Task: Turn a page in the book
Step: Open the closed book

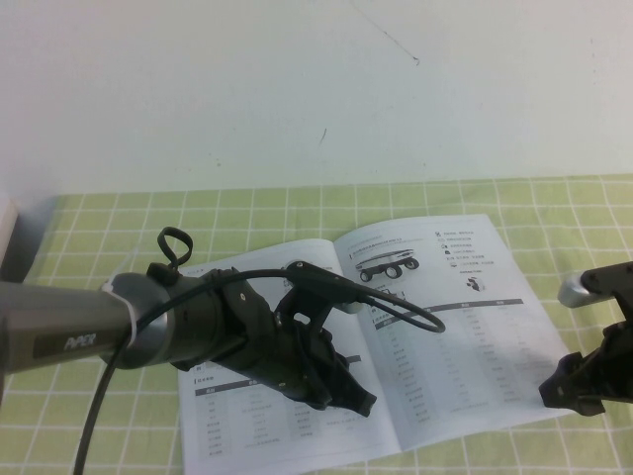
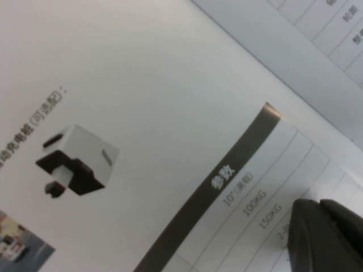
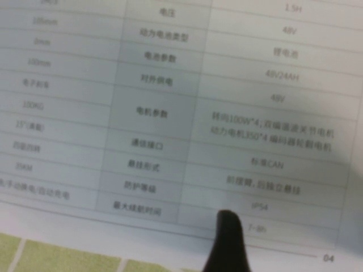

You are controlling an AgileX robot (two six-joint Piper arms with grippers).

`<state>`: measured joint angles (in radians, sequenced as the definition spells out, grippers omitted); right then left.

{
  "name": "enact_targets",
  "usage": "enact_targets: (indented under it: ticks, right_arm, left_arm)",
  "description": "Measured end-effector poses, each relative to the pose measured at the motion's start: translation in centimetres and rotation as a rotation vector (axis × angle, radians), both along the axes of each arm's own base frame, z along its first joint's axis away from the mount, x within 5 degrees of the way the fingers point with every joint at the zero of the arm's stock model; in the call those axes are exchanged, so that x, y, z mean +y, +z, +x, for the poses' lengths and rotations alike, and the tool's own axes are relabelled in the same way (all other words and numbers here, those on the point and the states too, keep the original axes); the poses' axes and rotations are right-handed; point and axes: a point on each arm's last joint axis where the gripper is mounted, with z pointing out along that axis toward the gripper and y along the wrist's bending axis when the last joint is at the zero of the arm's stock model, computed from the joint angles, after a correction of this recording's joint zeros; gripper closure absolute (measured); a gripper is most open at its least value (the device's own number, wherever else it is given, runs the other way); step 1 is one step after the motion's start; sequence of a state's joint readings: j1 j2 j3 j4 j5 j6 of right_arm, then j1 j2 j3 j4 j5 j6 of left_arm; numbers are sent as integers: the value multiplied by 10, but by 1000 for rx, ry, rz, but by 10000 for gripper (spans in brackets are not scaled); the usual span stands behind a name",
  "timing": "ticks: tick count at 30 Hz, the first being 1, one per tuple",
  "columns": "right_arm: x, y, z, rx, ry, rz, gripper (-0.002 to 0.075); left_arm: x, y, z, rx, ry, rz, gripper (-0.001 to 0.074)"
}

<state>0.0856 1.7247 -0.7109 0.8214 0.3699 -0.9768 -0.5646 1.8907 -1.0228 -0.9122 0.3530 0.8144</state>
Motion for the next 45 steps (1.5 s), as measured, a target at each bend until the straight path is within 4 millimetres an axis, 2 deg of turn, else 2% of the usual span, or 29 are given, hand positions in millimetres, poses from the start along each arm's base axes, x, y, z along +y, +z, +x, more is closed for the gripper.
enact_targets:
  ticks: [26, 28, 34, 37, 40, 45]
  right_arm:
    - [4, 5, 9, 18, 50, 33, 214]
    - [3, 5, 9, 17, 62, 23, 235]
    - [1, 3, 7, 19, 108, -20, 370]
    - [0, 3, 7, 16, 110, -26, 391]
    - [0, 3, 8, 11, 115, -35, 355]
    - [0, 7, 12, -8, 128, -42, 148]
  left_arm:
    - [0, 0, 0, -2, 1, 0, 738]
    - [0, 0, 0, -2, 1, 0, 738]
    - [0, 0, 0, -2, 1, 0, 738]
    - [0, 0, 0, -2, 1, 0, 738]
    - [0, 0, 0, -1, 3, 0, 738]
    - [0, 0, 0, -1, 3, 0, 738]
